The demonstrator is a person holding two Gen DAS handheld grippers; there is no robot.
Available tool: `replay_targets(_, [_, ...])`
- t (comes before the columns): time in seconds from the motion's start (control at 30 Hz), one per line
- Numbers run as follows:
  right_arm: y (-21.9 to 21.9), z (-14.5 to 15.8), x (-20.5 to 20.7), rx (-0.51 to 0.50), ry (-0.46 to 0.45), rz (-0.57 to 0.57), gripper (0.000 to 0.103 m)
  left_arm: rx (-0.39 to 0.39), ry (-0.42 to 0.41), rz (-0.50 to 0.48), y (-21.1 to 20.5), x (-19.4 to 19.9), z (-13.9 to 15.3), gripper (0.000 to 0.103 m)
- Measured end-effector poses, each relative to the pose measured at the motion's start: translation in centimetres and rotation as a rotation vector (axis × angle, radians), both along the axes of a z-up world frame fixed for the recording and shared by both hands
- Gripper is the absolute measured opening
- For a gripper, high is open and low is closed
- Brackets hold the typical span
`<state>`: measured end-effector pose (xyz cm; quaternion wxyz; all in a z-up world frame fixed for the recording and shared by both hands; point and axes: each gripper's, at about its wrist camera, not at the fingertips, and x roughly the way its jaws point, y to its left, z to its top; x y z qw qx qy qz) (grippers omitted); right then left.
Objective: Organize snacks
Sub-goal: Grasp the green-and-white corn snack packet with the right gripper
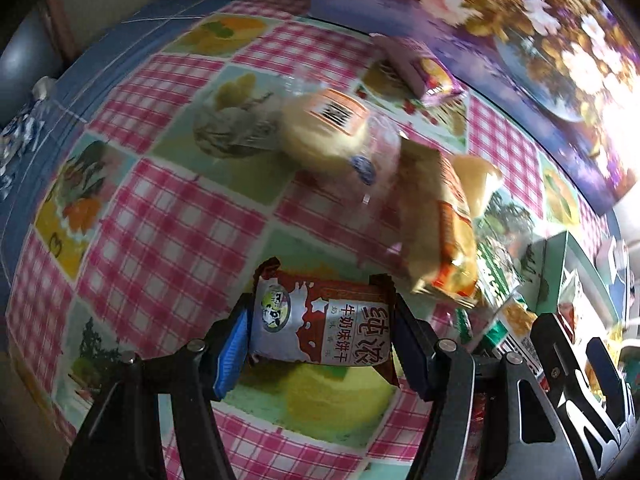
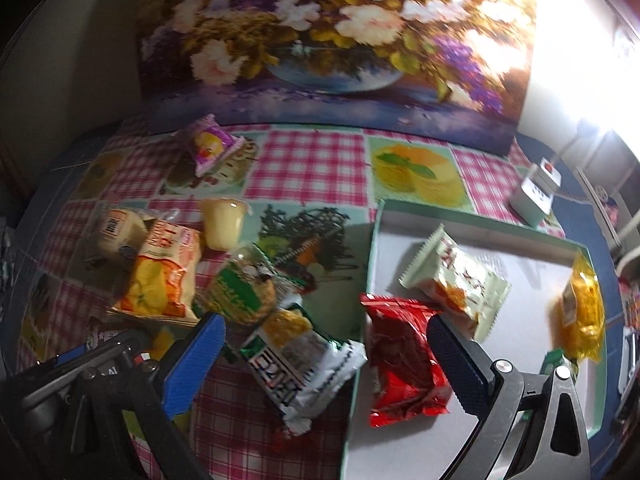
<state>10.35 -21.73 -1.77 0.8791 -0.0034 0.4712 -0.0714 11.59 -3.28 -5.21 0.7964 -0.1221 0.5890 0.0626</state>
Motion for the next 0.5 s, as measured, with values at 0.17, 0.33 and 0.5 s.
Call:
replay_targets(0.17, [1.4, -0.1, 0.2, -0.031, -0.015, 0.069, 0.101, -0.001, -0.009, 0.044, 1.4, -0.4, 0.4, 0.067])
replay_targets(0.33, [2.7, -0.5, 0.1, -0.067, -0.015, 0.126, 0.097, 0.015, -0.022, 0.067, 2.1, -0.8, 0.8, 0.067])
replay_targets(0.5, [3.9, -1.3, 0.0, -0.082, 0.007, 0.187, 0.097, 0.012, -0.029, 0.082, 2.2, -0.7, 0.9, 0.067])
